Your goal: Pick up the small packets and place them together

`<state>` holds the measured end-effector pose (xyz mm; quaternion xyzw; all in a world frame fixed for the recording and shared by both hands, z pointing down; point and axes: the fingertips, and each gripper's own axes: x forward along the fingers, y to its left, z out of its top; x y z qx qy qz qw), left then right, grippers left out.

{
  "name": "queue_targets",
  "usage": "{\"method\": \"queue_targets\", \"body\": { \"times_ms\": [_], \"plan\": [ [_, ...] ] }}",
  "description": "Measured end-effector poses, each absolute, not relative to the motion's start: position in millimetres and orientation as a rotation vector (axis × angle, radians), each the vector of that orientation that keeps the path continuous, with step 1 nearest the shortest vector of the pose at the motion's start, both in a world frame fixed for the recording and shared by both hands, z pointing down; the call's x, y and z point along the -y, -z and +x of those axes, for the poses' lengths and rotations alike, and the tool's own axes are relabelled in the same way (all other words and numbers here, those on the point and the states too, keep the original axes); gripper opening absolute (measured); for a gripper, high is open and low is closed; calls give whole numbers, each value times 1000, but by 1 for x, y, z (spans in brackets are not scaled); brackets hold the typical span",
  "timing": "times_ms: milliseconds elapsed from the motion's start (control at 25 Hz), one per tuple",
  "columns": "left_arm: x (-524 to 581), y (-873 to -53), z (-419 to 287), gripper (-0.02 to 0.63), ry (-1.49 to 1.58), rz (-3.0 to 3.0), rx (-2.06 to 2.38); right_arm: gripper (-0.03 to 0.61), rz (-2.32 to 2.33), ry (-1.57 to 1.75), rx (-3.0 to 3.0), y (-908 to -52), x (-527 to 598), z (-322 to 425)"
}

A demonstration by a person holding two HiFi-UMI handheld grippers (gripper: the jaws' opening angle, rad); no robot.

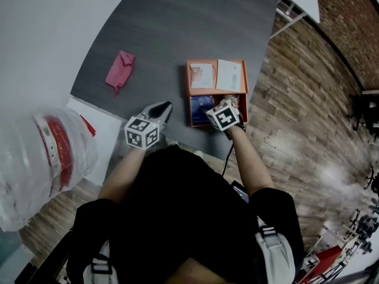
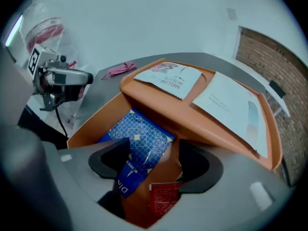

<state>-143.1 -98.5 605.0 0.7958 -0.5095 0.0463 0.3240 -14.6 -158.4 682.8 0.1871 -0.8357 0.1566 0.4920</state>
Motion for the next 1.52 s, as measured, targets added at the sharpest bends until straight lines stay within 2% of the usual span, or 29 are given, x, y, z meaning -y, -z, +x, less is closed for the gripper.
{"method": "queue_targets", "body": {
  "times_ms": [40, 80, 320, 480, 520, 600, 800, 880, 1000, 1520],
  "plan": [
    [98, -605, -144, 28, -121, 2087, 1337, 316, 424, -352, 2027, -683, 154, -17],
    [98, -605, -144, 28, -121, 2087, 1336, 275, 405, -325, 2024, -683, 151, -18],
    [95, -607, -144, 28, -122, 2085, 1327, 278, 431, -332, 2014, -685, 150, -18],
    [95, -607, -143, 28, -127, 2090, 1320, 252, 456, -323, 2012, -682, 148, -19],
    [95, -607, -142, 28, -127, 2092, 1318, 236, 450, -317, 2011, -681, 146, -20],
    [96, -606, -141, 28, -127, 2097, 1315, 131, 420, -295, 2007, -681, 139, -25],
    [96, -605, -138, 28, -122, 2106, 1309, 115, 417, -261, 2005, -682, 138, -27],
    [96, -605, -137, 28, -123, 2108, 1306, 65, 435, -262, 2004, -680, 140, -26],
    [96, -604, -137, 28, -125, 2111, 1304, 34, 458, -281, 2022, -673, 142, -25],
    [98, -597, -118, 28, -126, 2135, 1309, 20, 600, -290, 2143, -623, 144, -4]
  ]
}}
